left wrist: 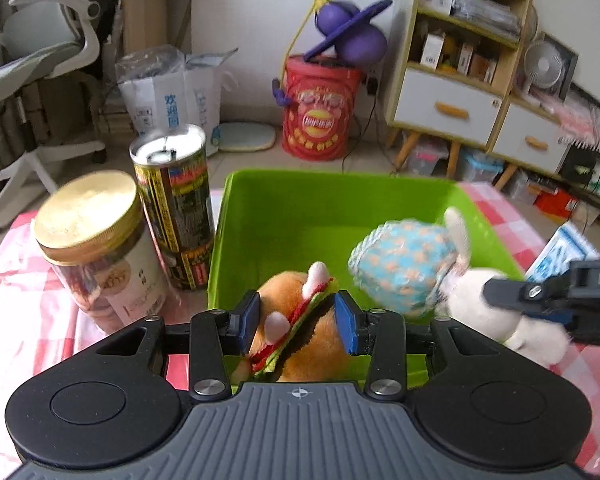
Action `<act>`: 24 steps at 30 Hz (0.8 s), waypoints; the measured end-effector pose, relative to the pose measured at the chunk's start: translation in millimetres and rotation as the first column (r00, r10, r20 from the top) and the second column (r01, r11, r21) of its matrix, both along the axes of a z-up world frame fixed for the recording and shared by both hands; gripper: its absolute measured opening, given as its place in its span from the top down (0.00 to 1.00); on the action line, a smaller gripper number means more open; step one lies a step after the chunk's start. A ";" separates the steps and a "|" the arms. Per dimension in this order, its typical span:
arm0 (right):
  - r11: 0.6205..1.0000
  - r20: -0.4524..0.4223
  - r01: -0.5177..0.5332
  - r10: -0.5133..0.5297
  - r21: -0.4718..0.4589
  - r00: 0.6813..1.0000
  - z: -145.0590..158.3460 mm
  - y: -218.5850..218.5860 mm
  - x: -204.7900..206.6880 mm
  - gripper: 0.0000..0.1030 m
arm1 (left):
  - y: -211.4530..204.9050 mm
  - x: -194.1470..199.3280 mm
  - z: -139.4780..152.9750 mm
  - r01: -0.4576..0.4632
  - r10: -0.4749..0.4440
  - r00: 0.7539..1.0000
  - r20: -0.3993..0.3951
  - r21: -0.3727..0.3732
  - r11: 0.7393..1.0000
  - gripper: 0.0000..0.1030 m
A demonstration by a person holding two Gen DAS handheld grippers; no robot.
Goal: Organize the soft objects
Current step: 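Carry the bunny and hamburger plush into the green tray and open both tools, then move the left tool to the pink rabbit plush while the right tool approaches the white foam block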
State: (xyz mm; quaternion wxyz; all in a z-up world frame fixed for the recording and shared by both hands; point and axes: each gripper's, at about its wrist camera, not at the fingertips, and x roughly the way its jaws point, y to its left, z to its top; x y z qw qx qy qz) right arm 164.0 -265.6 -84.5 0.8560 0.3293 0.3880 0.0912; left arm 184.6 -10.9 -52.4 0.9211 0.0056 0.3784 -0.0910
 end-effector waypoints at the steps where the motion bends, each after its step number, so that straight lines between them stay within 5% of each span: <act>1: 1.000 0.001 -0.004 0.004 0.000 1.000 0.9 0.0 -0.5 0.84 | -0.2 -1.3 -1.2 -0.001 0.001 1.000 0.002 -0.003 1.000 0.58; 5: 1.000 0.002 -0.019 0.019 0.000 1.000 5.9 1.7 -3.7 0.80 | -1.0 -9.3 2.4 0.010 -0.009 1.000 0.014 -0.011 1.000 0.53; 10: 1.000 0.007 -0.011 0.011 0.014 1.000 14.3 -2.5 -8.5 0.58 | -1.7 -23.3 8.7 0.000 -0.001 0.999 0.035 0.013 1.000 0.41; 24: 0.994 0.067 -0.067 0.073 -0.087 0.995 65.5 14.7 -56.2 0.38 | 3.1 -90.9 43.1 -0.002 0.001 0.999 0.041 0.021 1.000 0.17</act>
